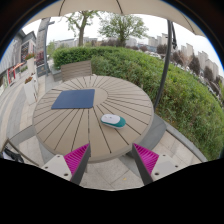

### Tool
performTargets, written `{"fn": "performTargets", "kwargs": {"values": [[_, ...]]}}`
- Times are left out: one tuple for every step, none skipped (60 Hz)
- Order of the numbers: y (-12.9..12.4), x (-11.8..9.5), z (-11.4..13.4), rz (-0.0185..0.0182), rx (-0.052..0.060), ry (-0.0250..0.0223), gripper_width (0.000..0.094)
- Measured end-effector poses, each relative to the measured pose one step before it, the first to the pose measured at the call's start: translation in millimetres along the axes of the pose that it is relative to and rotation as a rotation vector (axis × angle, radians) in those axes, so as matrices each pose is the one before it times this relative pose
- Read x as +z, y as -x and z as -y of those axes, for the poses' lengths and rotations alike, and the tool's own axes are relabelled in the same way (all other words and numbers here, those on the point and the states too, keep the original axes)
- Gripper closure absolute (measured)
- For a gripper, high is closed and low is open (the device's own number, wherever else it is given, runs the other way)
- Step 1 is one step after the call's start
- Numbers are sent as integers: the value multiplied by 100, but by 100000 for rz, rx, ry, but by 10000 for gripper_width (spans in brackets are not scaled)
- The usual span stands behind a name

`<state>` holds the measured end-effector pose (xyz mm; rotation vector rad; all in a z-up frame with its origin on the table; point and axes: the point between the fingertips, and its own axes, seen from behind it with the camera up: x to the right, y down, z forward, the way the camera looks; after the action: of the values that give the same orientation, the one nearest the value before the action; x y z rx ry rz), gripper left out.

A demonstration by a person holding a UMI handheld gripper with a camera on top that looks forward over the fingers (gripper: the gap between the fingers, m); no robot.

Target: Arrange mouse

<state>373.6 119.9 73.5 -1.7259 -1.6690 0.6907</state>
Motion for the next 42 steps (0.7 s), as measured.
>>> {"fn": "performTargets", "kwargs": {"values": [[-416,120,54,-362,374,-353,79],[-419,130,92,-377,258,-370,80],[-400,155,65,-397,127,-272,80],[-367,141,19,-503,2,-236,78],[-370,177,63,-446,-95,-257,79],[-347,198,71,-328,-117,-343,79],[-306,178,88,-204,-112,-378,80],[-248,170,107,-129,-110,-436,80],[-287,194,121,-101,-33,-520,79],[-190,227,107,-45,8,-549,80],[-141,225,99,83,32,-533,79],[-105,241,71,219,135,-462,79],[-149,288,87,245,210,-455,79],[-146,296,83,239,371,-466,80],[-103,289,142,261,508,-600,78],[-95,304,151,309,481,-674,79],[-64,330,162,375,397,-689,79],[-42,313,136,365,317,-664,78],[-77,368,103,341,289,-577,77],[-61,386,87,332,178,-559,76],[-31,362,63,367,101,-445,75],[41,434,337,430,-77,-271,76],[-43,323,47,520,-124,-441,76],[45,385,94,512,-221,-448,77],[80,437,84,524,-353,-419,77],[66,436,57,514,-485,-447,77],[76,507,97,512,-503,-468,77],[10,615,-628,654,-417,-757,77],[67,535,447,307,-576,26,77],[67,564,47,454,-667,-168,77],[83,518,-30,467,-665,-71,76],[81,543,-50,465,-546,-8,77],[60,537,-72,402,-387,70,78],[281,405,-392,199,-295,-9,78],[-117,456,-88,331,-172,314,77],[46,441,-124,269,-186,442,78],[36,390,-102,313,-27,424,78],[34,374,-46,365,103,157,78],[153,532,-59,325,133,-61,79],[20,344,32,399,131,21,78],[32,308,-33,303,51,208,79],[33,333,-58,146,36,316,79]]}}
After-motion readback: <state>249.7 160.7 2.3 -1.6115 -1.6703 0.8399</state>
